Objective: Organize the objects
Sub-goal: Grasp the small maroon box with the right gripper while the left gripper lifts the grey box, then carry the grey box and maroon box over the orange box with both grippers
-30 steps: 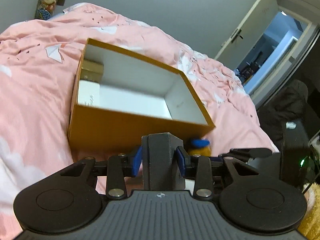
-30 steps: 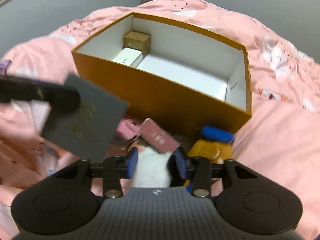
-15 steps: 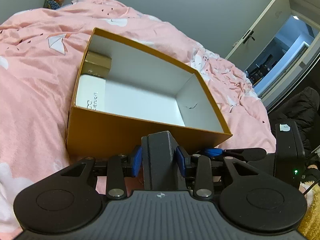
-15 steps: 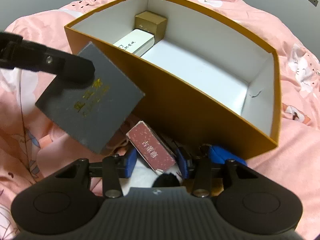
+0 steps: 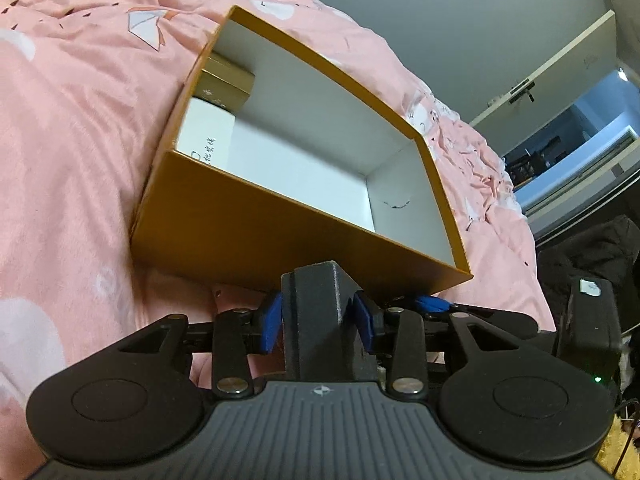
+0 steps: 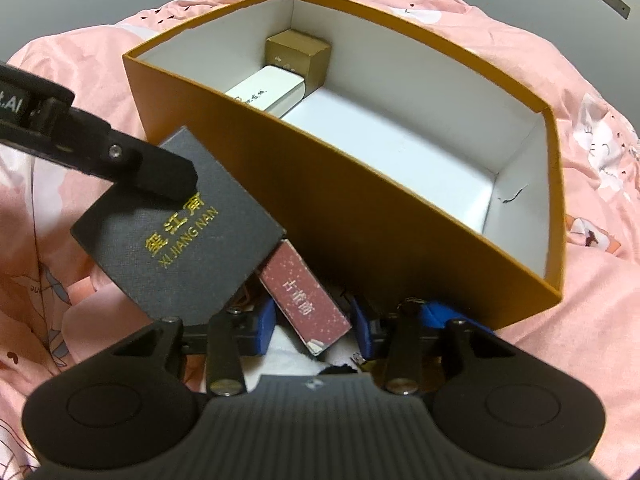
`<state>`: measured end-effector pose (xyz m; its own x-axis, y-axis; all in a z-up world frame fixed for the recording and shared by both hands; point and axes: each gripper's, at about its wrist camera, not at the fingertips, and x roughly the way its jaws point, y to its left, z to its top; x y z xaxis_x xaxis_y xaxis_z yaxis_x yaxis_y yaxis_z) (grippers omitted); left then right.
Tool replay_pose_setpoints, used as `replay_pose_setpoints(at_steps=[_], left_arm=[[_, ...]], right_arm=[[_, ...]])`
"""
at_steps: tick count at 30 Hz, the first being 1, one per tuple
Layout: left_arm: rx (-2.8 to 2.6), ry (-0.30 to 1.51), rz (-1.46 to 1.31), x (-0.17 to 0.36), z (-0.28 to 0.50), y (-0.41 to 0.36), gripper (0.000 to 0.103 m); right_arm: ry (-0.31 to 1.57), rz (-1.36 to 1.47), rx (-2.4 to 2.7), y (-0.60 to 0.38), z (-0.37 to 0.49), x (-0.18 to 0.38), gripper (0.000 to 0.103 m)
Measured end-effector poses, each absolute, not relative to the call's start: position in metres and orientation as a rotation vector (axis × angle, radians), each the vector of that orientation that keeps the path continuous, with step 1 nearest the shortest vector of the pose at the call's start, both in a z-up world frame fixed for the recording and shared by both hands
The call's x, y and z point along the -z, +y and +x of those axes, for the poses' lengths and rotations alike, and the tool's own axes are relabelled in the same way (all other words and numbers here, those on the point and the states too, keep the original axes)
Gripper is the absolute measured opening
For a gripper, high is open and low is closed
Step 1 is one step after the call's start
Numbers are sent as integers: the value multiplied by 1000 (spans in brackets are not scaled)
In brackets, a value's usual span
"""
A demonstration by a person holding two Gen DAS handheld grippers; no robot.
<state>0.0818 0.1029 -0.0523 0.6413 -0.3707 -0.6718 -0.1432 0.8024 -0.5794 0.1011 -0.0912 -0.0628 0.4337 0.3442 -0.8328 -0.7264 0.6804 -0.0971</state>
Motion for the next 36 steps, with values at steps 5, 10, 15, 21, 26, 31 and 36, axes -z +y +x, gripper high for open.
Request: replay_pose_setpoints(at_steps=[5,10,15,21,26,31,36], left_arm=[[167,812,-643,34,70,102,42],[195,737,-625,7,62,101,42],[195,659,-591,-24,60,102,42],[194,570,-543,-57,78,104,42],[191,545,-513,-64,109,109,42],[177,607,-487,-45,140,117,42],[144,749,-491,-8,169,121,42]], right_arm=[[867,-475,-707,-99,97,37,26],[828,-470,-731,-107,94,0,25],[775,-446,-743,-119,90,-41,24],[693,-318,-761,-133,106,-94,24],[620,-307,-722,-127,125,-113,24],[721,-306,-712,-109,164,-80,24],[873,-290,-725,-102,193,-43,24]])
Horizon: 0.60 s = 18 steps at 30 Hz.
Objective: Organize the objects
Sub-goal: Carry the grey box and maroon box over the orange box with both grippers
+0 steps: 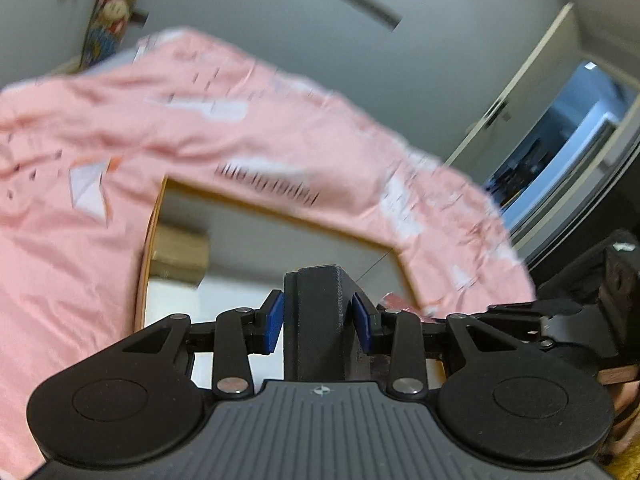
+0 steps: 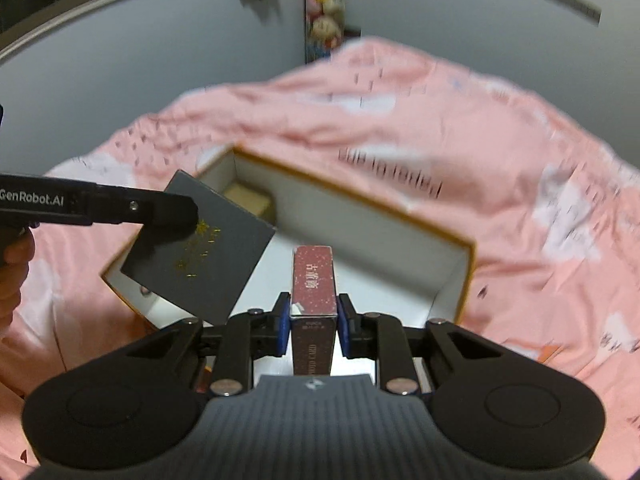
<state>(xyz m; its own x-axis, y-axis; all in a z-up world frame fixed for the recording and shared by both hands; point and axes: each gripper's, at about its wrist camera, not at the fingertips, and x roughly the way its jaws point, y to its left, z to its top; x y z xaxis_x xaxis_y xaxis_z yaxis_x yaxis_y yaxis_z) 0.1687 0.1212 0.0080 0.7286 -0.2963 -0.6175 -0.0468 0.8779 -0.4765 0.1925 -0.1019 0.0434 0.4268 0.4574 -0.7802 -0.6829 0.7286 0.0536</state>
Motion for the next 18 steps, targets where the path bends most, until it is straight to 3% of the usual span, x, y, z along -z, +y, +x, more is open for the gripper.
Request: replay_pose_setpoints(at_steps=[4,13,18], left_arm=[[114,896,-470,19,188,116,42],[103,1032,-441,51,207,110,42],[102,1067,-400,57,209,105,42]], right_arm=[[998,-257,-784,-96,212,-20,24],[1261,-189,-834,-92,253,20,24],[1300,-143,-848,-90,271,30,24]])
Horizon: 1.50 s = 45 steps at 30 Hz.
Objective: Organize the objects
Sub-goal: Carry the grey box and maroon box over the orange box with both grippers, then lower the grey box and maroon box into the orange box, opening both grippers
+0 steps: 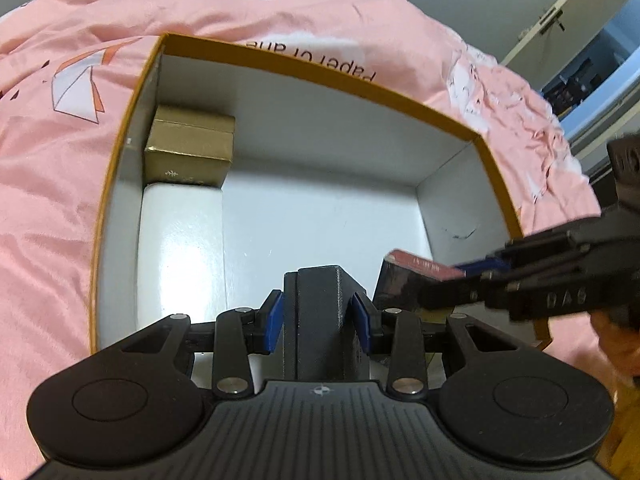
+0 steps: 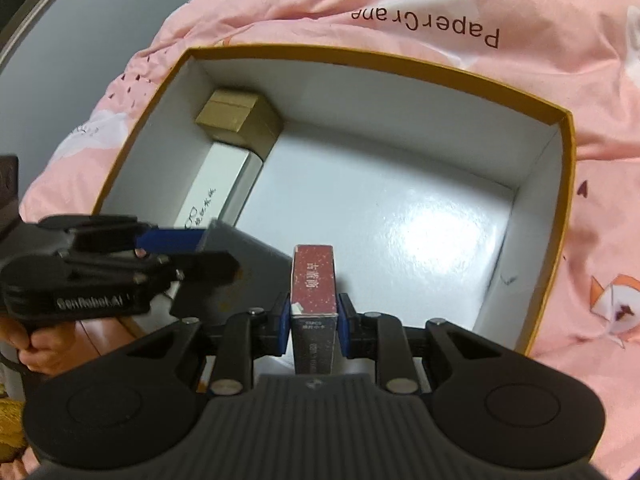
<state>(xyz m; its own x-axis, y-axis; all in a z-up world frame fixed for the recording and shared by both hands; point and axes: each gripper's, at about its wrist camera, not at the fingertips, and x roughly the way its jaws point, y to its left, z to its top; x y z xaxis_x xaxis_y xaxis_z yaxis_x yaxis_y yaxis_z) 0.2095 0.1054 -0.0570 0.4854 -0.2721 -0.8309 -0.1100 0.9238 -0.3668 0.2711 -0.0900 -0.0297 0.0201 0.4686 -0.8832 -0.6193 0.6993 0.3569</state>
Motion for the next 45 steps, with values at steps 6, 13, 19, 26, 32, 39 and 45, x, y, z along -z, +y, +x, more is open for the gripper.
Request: replay_pose_setpoints(at_steps=[6,13,19,26,32,39,45], left_arm=[[68,1100,-286,55,211,95,45],[12,1125,-100,53,204,85,45],[25,1082,-142,45,198,90,45],[38,1044,-142,41,194,87,44],[54,1069,-148,48,194,85,44],[61,1060,-168,47,193,87,44],[58,1046,-162,48,190,87,44]], right_arm=[[1290,-165,-830,-84,280,34,26],[1341,-130,-775,-87,293,58,31],[1414,67,-790,-95,295,75,26],[1487,348,-701,-104,296,91,25],[1476,324,-690,-103,292,89,29],[1444,114,-643,-88,281,81,44],[1434,18,-597,-80,276,73,58]])
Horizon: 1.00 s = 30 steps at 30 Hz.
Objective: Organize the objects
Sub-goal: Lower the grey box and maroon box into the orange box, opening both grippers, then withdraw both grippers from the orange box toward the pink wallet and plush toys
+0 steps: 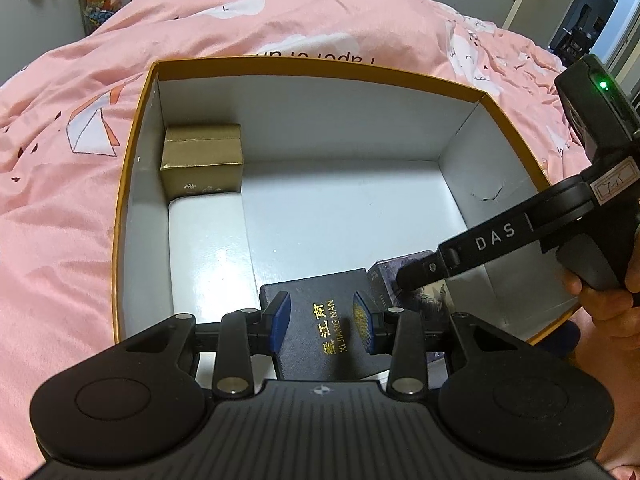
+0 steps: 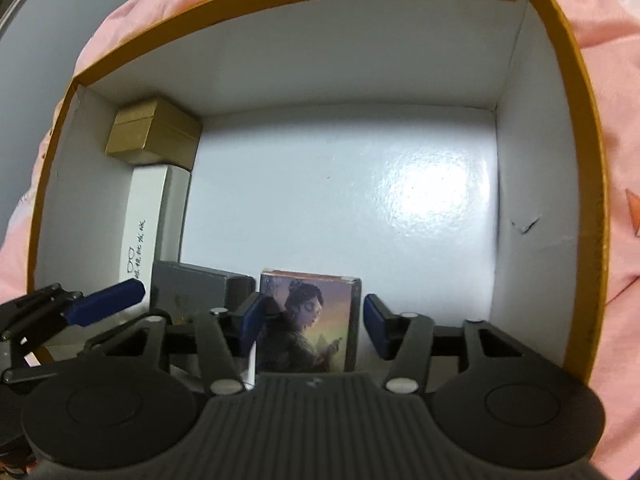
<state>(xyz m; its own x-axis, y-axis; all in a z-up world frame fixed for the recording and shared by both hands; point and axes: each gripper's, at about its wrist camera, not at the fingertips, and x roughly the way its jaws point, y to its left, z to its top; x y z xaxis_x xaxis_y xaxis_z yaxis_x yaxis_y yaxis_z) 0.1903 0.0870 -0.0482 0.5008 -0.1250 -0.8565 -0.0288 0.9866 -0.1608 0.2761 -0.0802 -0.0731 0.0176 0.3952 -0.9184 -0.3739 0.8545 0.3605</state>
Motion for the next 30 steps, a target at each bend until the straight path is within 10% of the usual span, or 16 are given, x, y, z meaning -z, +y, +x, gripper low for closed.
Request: replay_pose_setpoints(at_steps=[13,30], left_arm=[[66,1022,-156,48,187,87,44],[133,817,-177,0,141,78,44]], right_arm=[[1512,105,-598,-87,274,82,30],[1130,56,-699,-107,210,11,32]])
